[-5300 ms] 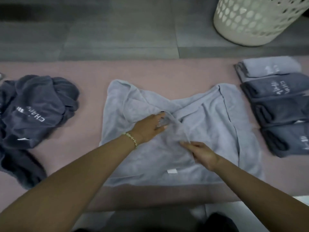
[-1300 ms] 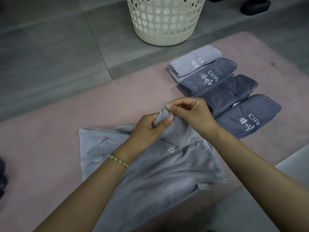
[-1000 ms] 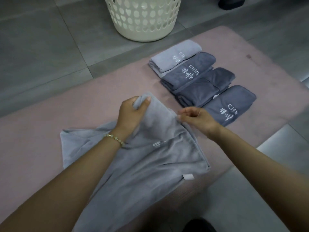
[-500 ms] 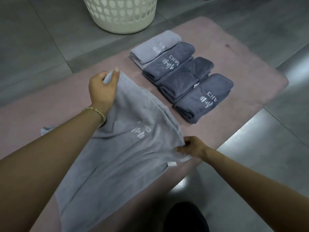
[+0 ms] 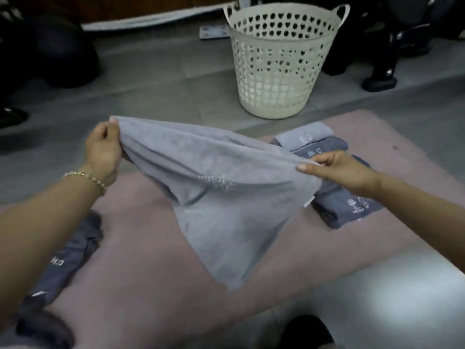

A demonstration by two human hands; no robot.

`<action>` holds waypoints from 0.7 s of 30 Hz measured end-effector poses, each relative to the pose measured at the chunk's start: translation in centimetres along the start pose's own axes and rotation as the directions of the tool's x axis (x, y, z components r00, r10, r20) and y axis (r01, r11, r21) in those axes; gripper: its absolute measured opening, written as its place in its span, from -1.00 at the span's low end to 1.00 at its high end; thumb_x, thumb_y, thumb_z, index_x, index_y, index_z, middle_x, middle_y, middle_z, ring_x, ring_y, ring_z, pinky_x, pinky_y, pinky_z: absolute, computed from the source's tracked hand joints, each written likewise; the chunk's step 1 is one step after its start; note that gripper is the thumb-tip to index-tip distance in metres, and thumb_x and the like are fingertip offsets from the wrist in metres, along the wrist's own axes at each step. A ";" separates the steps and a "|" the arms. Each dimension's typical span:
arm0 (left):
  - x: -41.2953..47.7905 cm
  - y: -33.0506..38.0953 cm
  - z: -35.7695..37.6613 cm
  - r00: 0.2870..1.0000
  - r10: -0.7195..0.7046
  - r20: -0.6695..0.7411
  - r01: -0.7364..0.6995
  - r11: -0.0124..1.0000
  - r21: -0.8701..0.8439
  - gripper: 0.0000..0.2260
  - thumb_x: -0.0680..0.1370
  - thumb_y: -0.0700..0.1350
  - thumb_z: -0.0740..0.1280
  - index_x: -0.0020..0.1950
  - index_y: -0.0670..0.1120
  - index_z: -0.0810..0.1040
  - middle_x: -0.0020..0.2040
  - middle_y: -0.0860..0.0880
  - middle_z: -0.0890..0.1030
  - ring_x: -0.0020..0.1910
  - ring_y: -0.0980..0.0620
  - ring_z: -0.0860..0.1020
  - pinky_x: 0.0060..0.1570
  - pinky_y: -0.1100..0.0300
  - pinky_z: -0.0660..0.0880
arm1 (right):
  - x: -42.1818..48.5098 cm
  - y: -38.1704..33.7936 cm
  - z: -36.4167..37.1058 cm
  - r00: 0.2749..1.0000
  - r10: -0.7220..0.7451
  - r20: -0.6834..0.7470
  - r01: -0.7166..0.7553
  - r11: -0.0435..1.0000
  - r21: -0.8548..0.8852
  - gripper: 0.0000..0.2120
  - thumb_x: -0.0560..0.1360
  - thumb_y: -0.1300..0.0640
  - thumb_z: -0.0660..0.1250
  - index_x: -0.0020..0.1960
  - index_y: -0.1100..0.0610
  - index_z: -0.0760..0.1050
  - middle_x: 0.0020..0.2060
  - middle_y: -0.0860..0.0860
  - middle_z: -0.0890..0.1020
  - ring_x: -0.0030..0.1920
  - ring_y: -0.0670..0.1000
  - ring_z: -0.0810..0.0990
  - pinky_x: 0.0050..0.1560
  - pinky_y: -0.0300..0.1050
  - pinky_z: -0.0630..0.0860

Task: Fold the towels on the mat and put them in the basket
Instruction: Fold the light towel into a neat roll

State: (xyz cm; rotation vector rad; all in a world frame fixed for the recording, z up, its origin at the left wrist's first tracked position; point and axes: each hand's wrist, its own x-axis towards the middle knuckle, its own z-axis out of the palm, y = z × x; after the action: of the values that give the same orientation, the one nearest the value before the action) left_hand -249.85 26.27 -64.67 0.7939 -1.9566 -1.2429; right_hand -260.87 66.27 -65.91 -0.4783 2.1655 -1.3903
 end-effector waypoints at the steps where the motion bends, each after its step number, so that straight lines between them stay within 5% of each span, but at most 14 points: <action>1: -0.3 0.7 -2.0 0.999 0.000 -0.037 0.000 1.000 -0.005 -0.67 0.66 -0.06 0.11 -0.32 -0.01 0.31 -0.35 0.04 0.35 -0.53 0.30 0.39 -0.54 0.48 0.31 | -0.4 -1.9 0.3 0.999 -0.012 0.035 0.012 1.000 -0.015 -0.67 0.37 -0.06 0.45 -0.20 0.24 0.60 -0.26 -0.03 0.63 -0.22 -0.14 0.53 -0.16 -0.33 0.46; 4: -1.2 2.6 -7.8 0.990 0.015 -0.142 -0.016 1.000 -0.007 -0.67 0.65 -0.05 0.12 -0.32 0.01 0.31 -0.33 0.07 0.34 -0.52 0.35 0.37 -0.48 0.53 0.29 | -1.0 -7.1 1.8 0.995 -0.088 -0.039 0.092 0.992 0.088 -0.45 0.24 -0.22 0.45 -0.07 0.25 0.53 -0.25 0.12 0.49 -0.24 -0.02 0.42 -0.22 -0.20 0.36; 8: -2.2 4.4 -13.8 0.979 0.022 -0.202 -0.032 0.998 -0.049 -0.67 0.64 -0.03 0.15 -0.34 0.01 0.30 -0.35 0.07 0.30 -0.40 0.25 0.27 -0.40 0.47 0.25 | -1.4 -11.7 3.9 0.954 -0.202 -0.219 0.235 0.962 0.136 -0.69 0.50 -0.02 0.36 -0.19 0.24 0.48 -0.36 0.04 0.51 -0.35 -0.09 0.44 -0.31 -0.23 0.38; 11: -3.1 5.4 -17.4 0.992 -0.005 -0.122 -0.001 0.999 -0.045 -0.67 0.62 0.00 0.18 -0.35 0.00 0.34 -0.36 0.04 0.33 -0.36 0.20 0.27 -0.41 0.43 0.26 | -2.6 -13.6 5.4 0.953 -0.226 -0.204 0.248 0.965 0.090 -0.67 0.51 -0.05 0.34 -0.12 0.24 0.47 -0.28 0.11 0.51 -0.27 -0.03 0.47 -0.27 -0.18 0.44; 15: -3.7 6.4 -20.9 0.994 -0.105 0.012 0.106 0.977 -0.183 -0.76 0.58 0.08 0.23 -0.22 0.01 0.49 -0.16 0.03 0.54 -0.19 0.13 0.49 -0.12 0.27 0.43 | -3.5 -16.0 6.0 0.956 -0.247 -0.159 0.262 0.962 0.080 -0.73 0.53 -0.03 0.30 -0.21 0.16 0.50 -0.36 -0.05 0.60 -0.39 -0.16 0.57 -0.33 -0.28 0.55; 18: -3.6 5.5 -21.2 0.978 -0.208 0.034 0.210 0.949 -0.233 -0.80 0.58 0.07 0.24 -0.12 -0.01 0.55 -0.09 0.07 0.60 -0.16 0.17 0.55 -0.11 0.30 0.49 | -2.3 -16.6 6.5 0.946 -0.240 -0.219 0.252 0.967 0.032 -0.70 0.49 -0.06 0.35 -0.09 0.21 0.52 -0.36 -0.03 0.58 -0.42 -0.16 0.54 -0.41 -0.31 0.49; 21: -3.0 1.5 -19.7 0.944 -0.328 0.044 0.331 0.929 -0.164 -0.79 0.59 0.05 0.24 0.01 -0.07 0.55 -0.01 -0.04 0.58 -0.06 0.05 0.53 0.00 0.17 0.47 | 0.6 -14.8 8.3 0.944 -0.205 -0.257 0.205 0.978 -0.027 -0.68 0.48 -0.01 0.39 -0.31 0.18 0.45 -0.55 -0.16 0.48 -0.48 -0.19 0.43 -0.46 -0.32 0.40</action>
State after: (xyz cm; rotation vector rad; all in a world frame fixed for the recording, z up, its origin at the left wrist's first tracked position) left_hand -232.56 19.07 -57.76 1.0565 -1.7465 -1.5930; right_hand -256.18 53.80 -55.33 -0.5629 2.3771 -1.6458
